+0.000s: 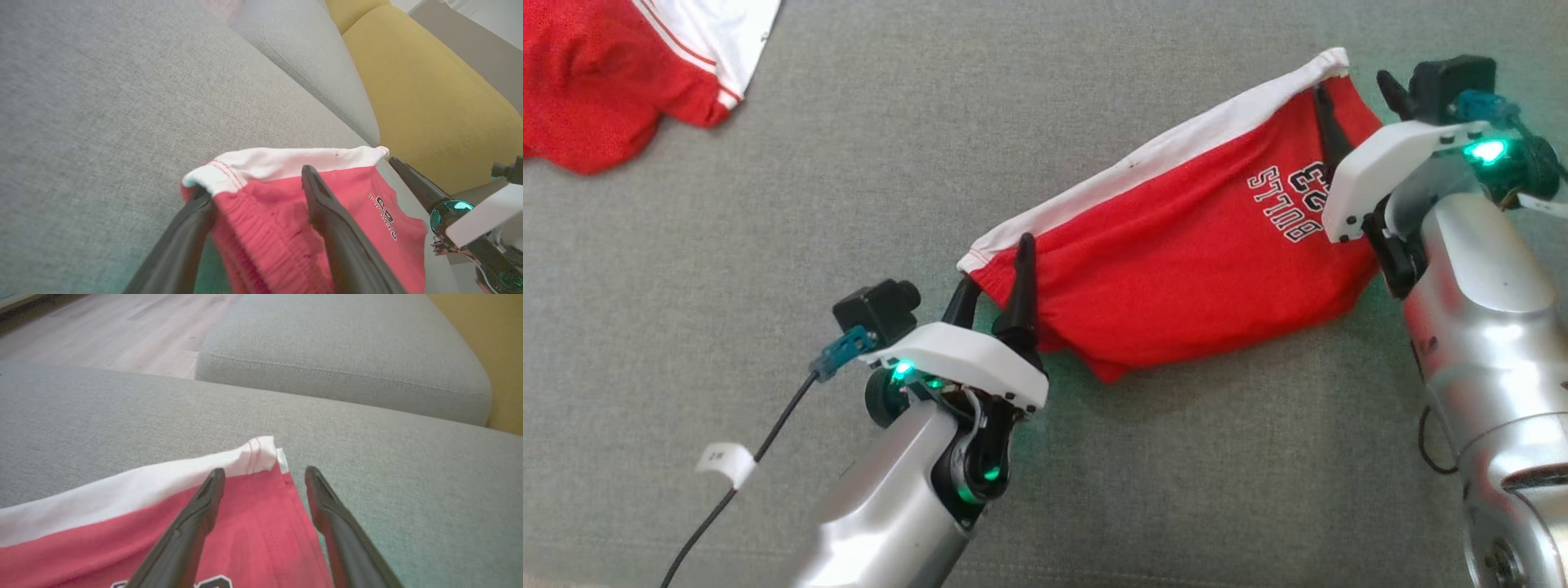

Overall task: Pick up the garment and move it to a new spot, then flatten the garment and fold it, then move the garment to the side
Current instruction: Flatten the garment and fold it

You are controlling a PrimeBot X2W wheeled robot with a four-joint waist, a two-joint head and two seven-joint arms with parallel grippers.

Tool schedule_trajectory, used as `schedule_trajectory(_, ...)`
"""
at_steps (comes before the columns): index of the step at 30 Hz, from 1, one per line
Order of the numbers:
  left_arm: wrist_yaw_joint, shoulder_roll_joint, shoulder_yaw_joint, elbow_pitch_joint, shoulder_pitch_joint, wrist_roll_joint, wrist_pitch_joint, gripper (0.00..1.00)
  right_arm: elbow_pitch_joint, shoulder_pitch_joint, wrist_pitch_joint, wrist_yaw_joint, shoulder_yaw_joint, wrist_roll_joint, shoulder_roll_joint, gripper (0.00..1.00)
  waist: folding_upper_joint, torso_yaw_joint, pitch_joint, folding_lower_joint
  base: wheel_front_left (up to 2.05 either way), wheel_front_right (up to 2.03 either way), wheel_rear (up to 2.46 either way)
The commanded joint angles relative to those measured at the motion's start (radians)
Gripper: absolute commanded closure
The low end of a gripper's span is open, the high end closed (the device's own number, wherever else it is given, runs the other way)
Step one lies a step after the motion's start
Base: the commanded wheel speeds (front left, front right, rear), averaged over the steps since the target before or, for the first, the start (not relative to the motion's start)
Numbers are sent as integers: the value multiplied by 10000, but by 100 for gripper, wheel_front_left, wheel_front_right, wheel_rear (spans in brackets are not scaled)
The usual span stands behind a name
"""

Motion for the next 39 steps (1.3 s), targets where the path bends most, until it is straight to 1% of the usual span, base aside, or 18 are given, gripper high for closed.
schedule_trajectory(1,40,32,192,-249,-297,-33,-38,0,-160,-364,-166,65,199,-10,95,0,0,22,-70,-1,0,0,0)
schedule_trajectory(4,117,231,-38,-363,-134,152,48,0,407,-436,-523,65,335,35,135,0,0,11,-347,-1,0,0,0)
schedule_trajectory(9,138,864,-276,-983,500,285,213,0,913,-418,-973,65,610,260,198,0,0,-104,-767,-1,0,0,0)
schedule_trajectory(15,496,1658,-533,-1873,1513,406,423,0,1464,-221,-1296,65,836,635,-15,0,0,-117,-1319,-1,0,0,0)
schedule_trajectory(20,930,2228,-427,-2674,2052,807,-81,0,1832,12,-1360,65,869,966,-297,0,0,28,-1732,-1,0,0,0)
schedule_trajectory(24,1314,2609,-285,-3150,2305,1272,-518,0,2098,226,-1151,65,803,1257,-654,0,0,279,-1872,-1,0,0,0)
schedule_trajectory(29,1707,2904,112,-3595,2539,1541,-791,0,2323,386,-581,65,811,1522,-1095,0,0,632,-1636,-1,0,0,0)
schedule_trajectory(34,1860,2960,662,-3973,2766,1522,-945,0,2461,492,148,65,783,1830,-1404,0,0,941,-1317,-1,0,0,0)
schedule_trajectory(36,1892,2968,876,-4092,2856,1556,-987,0,2514,624,660,65,719,2048,-1390,0,0,1017,-1272,-1,0,0,0)
schedule_trajectory(37,1892,2968,876,-4092,2856,1556,-987,0,2514,624,660,65,719,2048,-1390,0,0,1017,-1272,-1,0,0,0)
schedule_trajectory(39,1921,2968,1075,-4206,2952,1608,-1017,0,2539,751,1116,65,663,2371,-1273,0,0,1057,-1260,-1,0,0,0)
